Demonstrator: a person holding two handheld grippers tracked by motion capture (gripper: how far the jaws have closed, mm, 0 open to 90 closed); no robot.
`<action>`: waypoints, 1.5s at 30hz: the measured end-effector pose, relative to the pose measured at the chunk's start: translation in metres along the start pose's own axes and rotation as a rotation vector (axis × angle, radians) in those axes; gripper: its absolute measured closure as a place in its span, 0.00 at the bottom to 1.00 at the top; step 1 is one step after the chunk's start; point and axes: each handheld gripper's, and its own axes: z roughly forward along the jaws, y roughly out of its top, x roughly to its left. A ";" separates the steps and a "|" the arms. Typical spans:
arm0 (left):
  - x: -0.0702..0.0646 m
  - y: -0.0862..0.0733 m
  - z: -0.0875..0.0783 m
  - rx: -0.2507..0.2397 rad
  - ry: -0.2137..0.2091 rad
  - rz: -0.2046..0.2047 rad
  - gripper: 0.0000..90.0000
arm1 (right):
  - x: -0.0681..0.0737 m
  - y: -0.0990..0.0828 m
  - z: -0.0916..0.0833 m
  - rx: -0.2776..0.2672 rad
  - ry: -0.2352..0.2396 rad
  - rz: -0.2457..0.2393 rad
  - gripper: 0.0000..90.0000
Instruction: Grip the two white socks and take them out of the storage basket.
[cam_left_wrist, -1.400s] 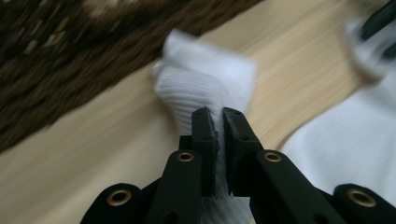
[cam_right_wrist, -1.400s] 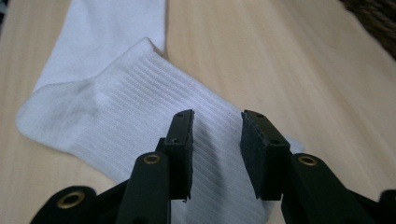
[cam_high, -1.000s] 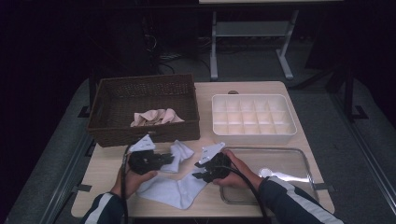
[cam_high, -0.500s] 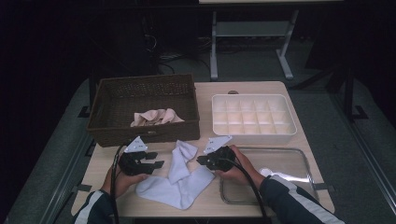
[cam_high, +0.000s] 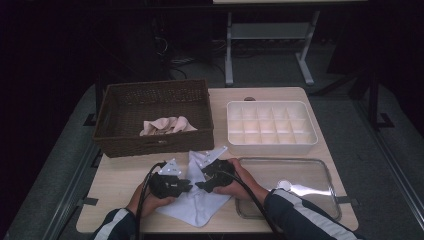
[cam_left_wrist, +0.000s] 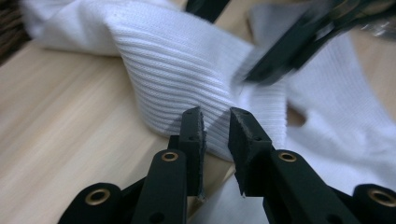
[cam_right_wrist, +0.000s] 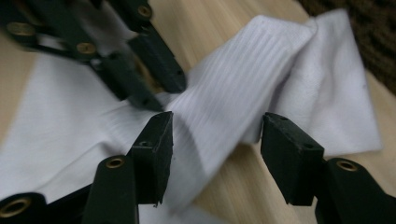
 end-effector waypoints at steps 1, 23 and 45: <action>-0.001 0.001 0.001 -0.002 0.002 0.003 0.84 | 0.000 -0.001 0.003 0.012 0.010 0.010 0.54; 0.010 -0.002 -0.023 -0.098 0.088 -0.029 0.54 | -0.008 0.007 -0.053 -0.096 0.020 -0.069 0.84; 0.007 0.013 0.010 0.019 0.067 0.019 0.63 | -0.006 -0.018 -0.033 0.011 0.029 -0.045 0.95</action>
